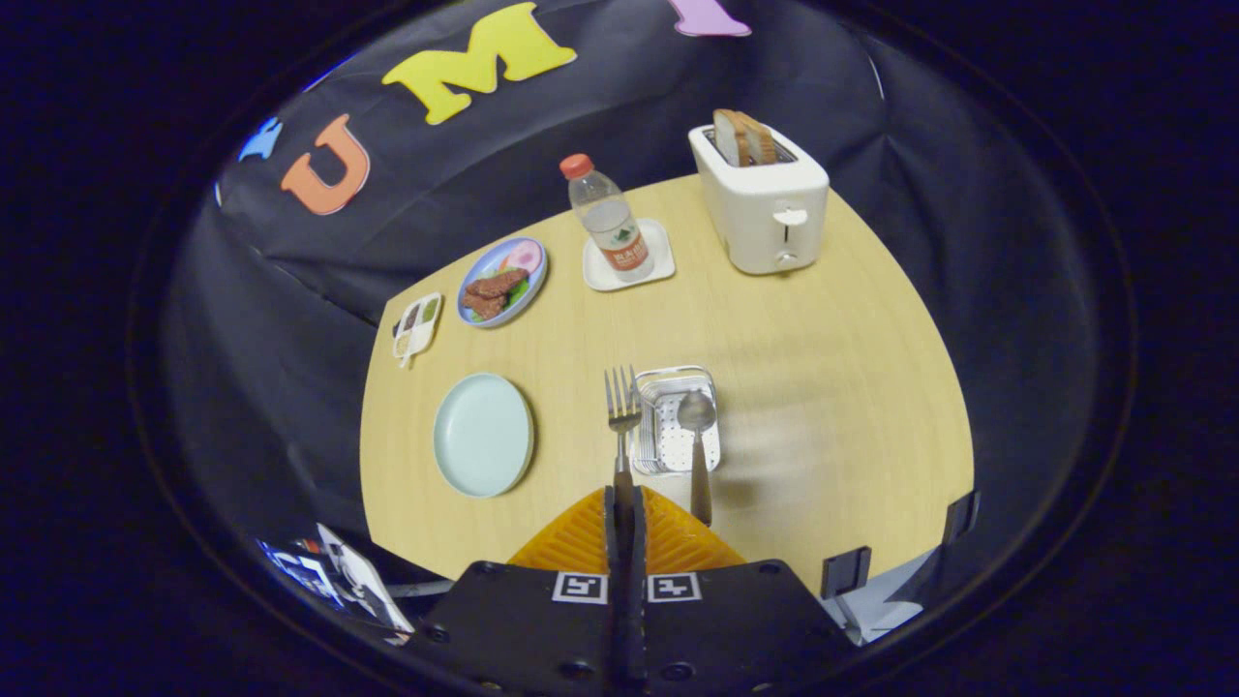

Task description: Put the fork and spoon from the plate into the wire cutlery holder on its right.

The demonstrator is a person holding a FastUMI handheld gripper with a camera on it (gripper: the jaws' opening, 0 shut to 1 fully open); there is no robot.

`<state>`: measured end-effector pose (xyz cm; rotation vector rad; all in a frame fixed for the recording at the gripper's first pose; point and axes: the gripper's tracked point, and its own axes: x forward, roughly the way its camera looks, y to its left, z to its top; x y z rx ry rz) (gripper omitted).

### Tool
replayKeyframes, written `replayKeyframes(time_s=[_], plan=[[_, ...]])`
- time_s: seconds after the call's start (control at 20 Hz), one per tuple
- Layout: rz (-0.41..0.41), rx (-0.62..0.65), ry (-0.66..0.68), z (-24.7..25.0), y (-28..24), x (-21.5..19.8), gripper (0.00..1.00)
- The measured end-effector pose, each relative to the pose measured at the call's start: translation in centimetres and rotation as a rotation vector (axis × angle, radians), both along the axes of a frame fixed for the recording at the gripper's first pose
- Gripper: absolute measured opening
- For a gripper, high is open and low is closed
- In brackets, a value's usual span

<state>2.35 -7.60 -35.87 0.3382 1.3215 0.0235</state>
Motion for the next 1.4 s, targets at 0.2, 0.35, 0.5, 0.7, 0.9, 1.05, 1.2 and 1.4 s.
replayKeyframes(time_s=[0.2, 0.35, 0.5, 0.7, 0.9, 1.05, 1.2, 1.4], plan=[[-0.036, -0.025, 0.071, -1.3, -1.2, -0.2, 0.01], [-0.061, -0.044, 0.123, -2.2, -1.2, 0.4, 0.01], [-0.026, -0.060, 0.140, -2.6, -0.6, 1.2, 0.00], [-0.026, -0.110, 0.217, -4.0, -0.4, 1.1, 0.01], [-0.052, -0.129, 0.271, -5.2, -0.2, 1.0, 0.01], [-0.074, -0.143, 0.267, -5.7, -0.3, 1.8, 0.04], [-0.084, -0.156, 0.240, -5.8, -0.2, 2.3, 0.06], [-0.066, -0.160, 0.167, -4.7, 0.7, 3.5, 0.18]])
